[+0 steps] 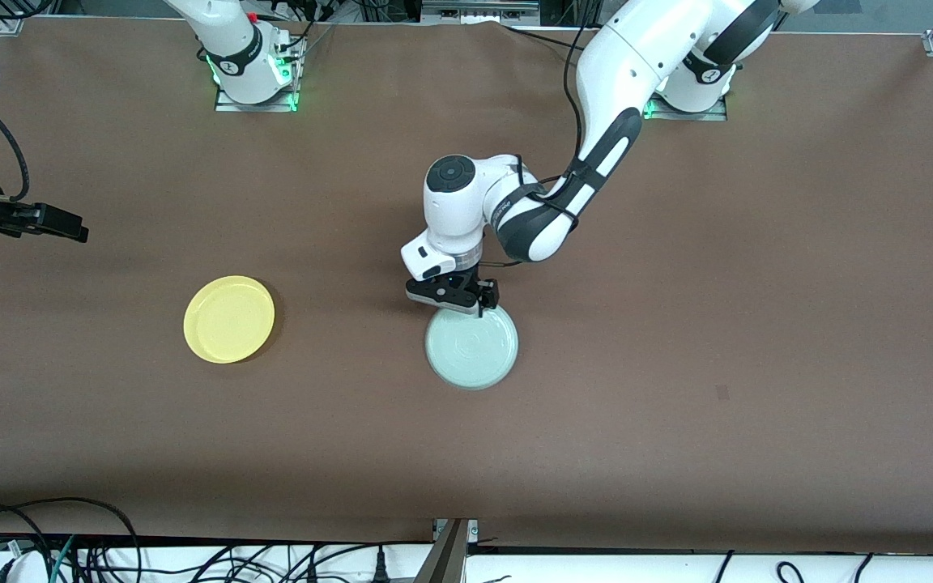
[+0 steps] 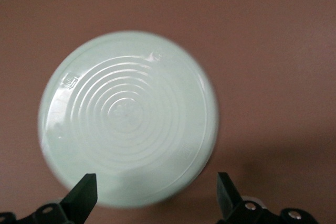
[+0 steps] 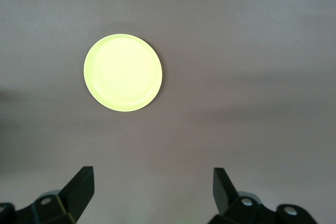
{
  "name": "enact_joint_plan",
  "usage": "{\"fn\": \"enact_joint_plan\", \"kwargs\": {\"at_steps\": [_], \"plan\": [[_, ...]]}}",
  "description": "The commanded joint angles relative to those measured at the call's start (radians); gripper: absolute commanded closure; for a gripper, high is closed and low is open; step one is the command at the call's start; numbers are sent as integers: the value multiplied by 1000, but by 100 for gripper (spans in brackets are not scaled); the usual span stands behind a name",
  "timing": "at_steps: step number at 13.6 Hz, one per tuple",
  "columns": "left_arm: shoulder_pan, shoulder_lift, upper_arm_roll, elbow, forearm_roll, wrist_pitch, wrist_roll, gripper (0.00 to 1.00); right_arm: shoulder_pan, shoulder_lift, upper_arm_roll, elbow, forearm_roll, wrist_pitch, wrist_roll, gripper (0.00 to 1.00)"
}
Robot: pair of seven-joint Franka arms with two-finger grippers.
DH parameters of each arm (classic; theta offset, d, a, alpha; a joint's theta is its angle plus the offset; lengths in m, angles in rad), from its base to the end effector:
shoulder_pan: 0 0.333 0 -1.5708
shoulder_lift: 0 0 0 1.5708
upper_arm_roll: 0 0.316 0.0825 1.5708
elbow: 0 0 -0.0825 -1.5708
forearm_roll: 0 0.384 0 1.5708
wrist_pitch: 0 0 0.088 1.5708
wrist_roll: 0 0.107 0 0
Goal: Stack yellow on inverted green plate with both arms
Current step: 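Open and raise the left gripper while the right gripper reaches the yellow plate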
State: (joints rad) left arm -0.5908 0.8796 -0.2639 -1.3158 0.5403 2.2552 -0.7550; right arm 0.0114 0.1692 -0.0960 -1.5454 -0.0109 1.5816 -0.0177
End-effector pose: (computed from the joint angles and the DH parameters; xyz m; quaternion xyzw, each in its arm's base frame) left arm 0.5409 -0.5257 0.2272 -0.9791 0.1592 -0.1175 0.0467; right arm 0.5974 -0.0476 0.5399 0.9972 -0.0328 -0.0667 0.0101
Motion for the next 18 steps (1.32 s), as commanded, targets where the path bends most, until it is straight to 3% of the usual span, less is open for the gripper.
{"fn": "enact_joint_plan", "kwargs": {"at_steps": [1,4,7,11,14,16,18], "plan": [[12,-67,-8,-40,29,-72,92,0,-2,-7,4,2,-1,-14,-8,0],[49,-89,-8,-40,20,-71,103,0,2,16,4,4,-14,-11,2,0],[142,-200,-9,-60,-15,-104,105,0,-8,70,2,4,-4,15,1,0],[311,-353,3,-59,-195,-202,106,0,-10,185,2,-1,6,182,8,0],[426,-462,20,-59,-383,-348,111,0,-21,301,2,-15,61,306,7,0],[489,-505,51,-59,-420,-414,289,0,-22,357,4,-69,123,410,-5,3],[551,-537,110,-59,-474,-460,506,0,-22,357,4,-222,132,617,-33,7]]}}
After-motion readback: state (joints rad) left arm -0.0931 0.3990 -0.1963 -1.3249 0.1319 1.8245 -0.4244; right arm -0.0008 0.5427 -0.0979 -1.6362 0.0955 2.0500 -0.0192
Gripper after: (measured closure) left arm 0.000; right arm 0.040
